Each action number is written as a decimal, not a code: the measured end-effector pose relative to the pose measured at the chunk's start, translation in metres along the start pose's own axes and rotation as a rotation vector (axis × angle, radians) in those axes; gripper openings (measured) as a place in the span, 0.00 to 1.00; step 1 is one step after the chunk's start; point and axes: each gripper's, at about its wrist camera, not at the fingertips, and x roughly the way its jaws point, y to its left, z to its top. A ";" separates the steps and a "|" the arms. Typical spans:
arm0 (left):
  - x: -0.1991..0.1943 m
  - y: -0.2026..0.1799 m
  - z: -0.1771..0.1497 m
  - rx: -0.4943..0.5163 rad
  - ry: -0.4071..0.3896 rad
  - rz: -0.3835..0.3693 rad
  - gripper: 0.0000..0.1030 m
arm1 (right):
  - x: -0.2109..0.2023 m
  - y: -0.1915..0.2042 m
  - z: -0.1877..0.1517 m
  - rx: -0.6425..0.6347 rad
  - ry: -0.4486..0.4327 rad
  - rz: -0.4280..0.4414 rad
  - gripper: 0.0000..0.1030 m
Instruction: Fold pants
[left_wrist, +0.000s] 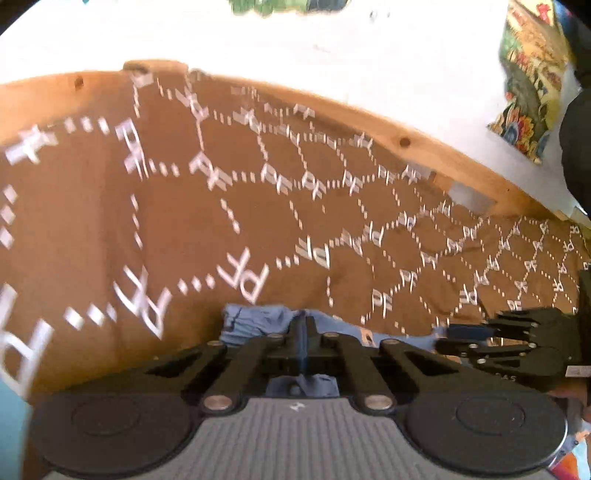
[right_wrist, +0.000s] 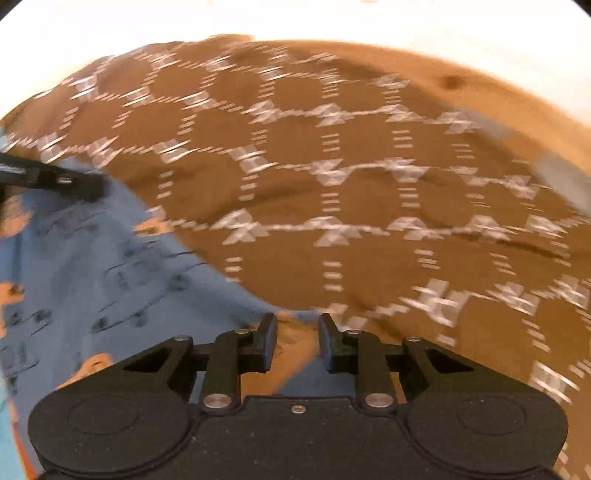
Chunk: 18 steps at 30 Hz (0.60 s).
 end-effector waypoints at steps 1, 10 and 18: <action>-0.006 -0.001 0.001 -0.003 -0.025 0.010 0.06 | -0.007 -0.003 -0.003 0.021 -0.002 -0.042 0.30; -0.030 -0.028 -0.005 0.040 -0.104 0.006 0.65 | -0.132 0.018 -0.082 0.067 0.045 -0.062 0.57; -0.002 -0.119 -0.072 0.343 0.168 -0.201 0.67 | -0.167 0.006 -0.157 0.290 0.090 -0.242 0.70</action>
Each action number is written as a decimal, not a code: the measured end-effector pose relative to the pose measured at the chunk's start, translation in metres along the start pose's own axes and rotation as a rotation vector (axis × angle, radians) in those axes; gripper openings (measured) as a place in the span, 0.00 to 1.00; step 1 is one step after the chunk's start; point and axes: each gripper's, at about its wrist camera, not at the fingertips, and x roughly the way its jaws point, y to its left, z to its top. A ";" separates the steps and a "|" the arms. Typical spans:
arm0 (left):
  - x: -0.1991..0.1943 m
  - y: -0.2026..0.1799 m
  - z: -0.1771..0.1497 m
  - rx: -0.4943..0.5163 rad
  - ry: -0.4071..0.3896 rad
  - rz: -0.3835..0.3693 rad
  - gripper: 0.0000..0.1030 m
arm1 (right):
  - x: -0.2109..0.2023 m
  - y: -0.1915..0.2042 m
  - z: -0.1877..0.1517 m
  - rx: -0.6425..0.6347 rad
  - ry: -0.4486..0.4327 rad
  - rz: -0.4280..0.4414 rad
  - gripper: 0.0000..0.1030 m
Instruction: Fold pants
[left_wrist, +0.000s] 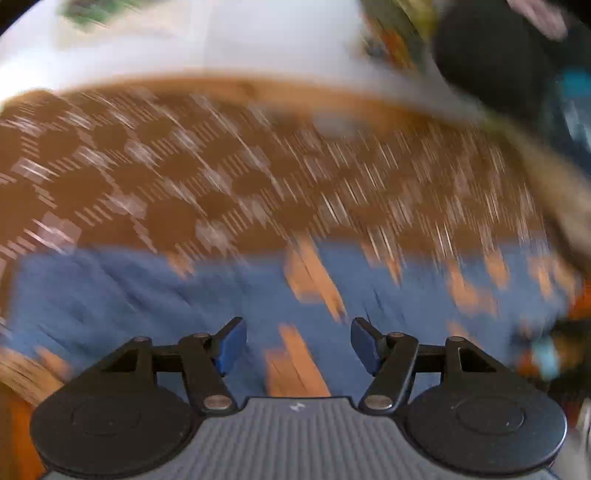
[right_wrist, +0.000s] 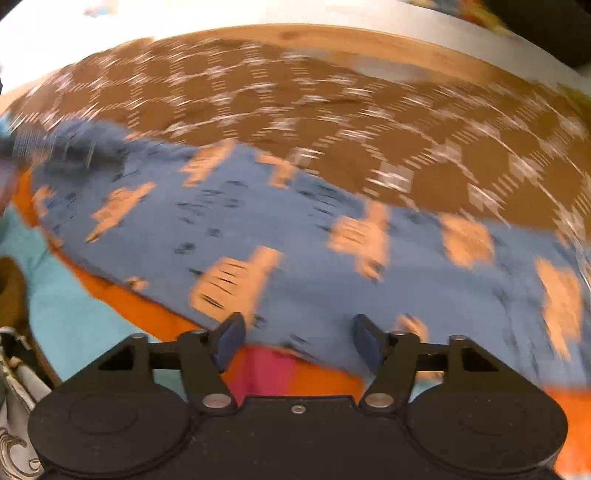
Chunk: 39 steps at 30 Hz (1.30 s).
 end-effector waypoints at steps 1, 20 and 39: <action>0.010 -0.008 -0.008 0.051 0.063 0.010 0.67 | -0.004 -0.005 -0.006 0.016 -0.008 -0.009 0.70; 0.050 -0.132 0.055 0.342 -0.075 -0.084 0.93 | -0.071 -0.152 -0.053 0.454 -0.168 -0.284 0.67; 0.209 -0.304 0.120 0.538 -0.017 -0.204 0.99 | -0.062 -0.185 -0.062 0.666 -0.262 -0.293 0.40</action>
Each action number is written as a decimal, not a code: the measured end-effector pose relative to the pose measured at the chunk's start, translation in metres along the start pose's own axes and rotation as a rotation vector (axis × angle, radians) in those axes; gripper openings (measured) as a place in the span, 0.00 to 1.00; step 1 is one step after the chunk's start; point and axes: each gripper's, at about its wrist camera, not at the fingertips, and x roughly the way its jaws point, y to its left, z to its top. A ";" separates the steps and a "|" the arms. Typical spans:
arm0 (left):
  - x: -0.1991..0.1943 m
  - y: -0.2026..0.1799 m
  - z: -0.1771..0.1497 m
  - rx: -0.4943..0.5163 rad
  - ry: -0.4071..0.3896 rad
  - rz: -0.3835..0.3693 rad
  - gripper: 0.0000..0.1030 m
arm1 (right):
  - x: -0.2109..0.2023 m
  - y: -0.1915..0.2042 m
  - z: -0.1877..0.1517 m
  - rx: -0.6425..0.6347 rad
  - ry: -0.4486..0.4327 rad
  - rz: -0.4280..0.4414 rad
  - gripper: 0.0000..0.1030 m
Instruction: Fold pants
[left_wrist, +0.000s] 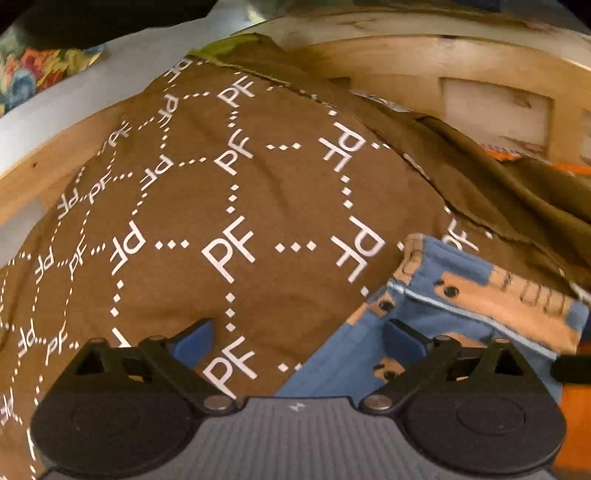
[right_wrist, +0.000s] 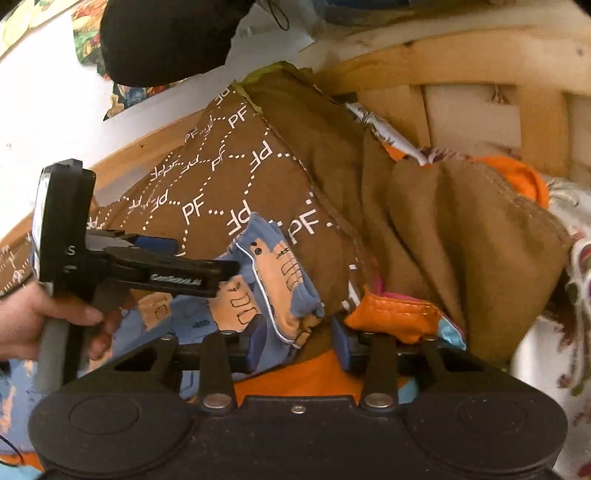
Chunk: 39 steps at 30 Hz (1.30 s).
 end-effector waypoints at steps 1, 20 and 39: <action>-0.001 0.002 0.001 -0.019 0.004 -0.005 0.99 | 0.001 -0.004 0.001 0.036 -0.004 0.017 0.40; -0.054 0.048 0.028 -0.515 0.207 -0.356 0.86 | -0.016 0.082 -0.028 -0.657 -0.188 -0.091 0.16; -0.050 0.048 -0.004 -0.653 0.258 -0.431 0.13 | -0.024 0.116 -0.062 -0.986 -0.229 -0.047 0.13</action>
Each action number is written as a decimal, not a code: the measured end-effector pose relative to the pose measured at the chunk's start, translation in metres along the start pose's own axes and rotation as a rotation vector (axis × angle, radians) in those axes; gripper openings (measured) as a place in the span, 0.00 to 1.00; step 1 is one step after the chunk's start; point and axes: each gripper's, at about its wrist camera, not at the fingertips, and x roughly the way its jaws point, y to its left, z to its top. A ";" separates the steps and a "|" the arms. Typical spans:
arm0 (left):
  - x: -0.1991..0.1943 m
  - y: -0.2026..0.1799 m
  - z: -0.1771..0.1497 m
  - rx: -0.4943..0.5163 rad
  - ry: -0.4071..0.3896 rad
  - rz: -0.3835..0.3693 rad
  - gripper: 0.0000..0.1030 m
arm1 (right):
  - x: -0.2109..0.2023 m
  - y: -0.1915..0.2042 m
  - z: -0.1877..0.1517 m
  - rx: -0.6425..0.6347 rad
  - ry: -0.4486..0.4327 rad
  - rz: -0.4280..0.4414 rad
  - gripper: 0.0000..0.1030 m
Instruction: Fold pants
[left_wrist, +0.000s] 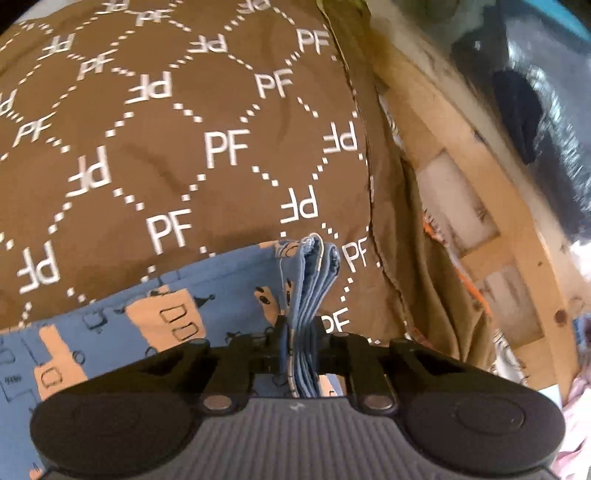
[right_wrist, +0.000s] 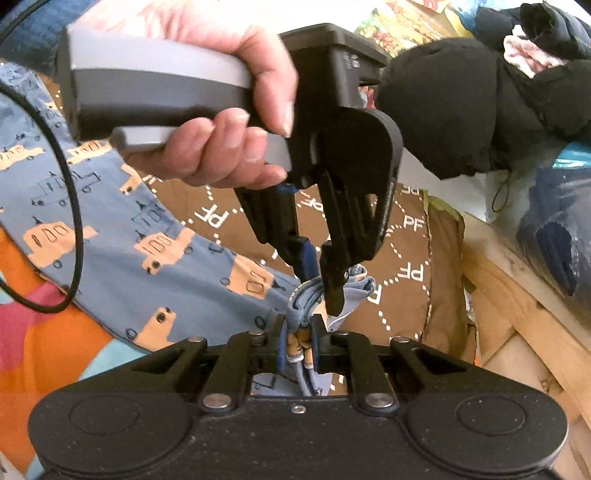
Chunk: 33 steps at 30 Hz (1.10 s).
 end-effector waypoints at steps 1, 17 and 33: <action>-0.006 0.005 -0.003 -0.017 -0.015 -0.012 0.12 | -0.002 0.001 0.001 -0.003 -0.008 0.007 0.13; -0.092 0.111 -0.076 -0.289 -0.242 -0.015 0.12 | -0.021 0.058 0.036 -0.059 -0.089 0.287 0.13; -0.085 0.154 -0.100 -0.332 -0.228 0.013 0.13 | -0.006 0.091 0.033 -0.073 0.007 0.364 0.14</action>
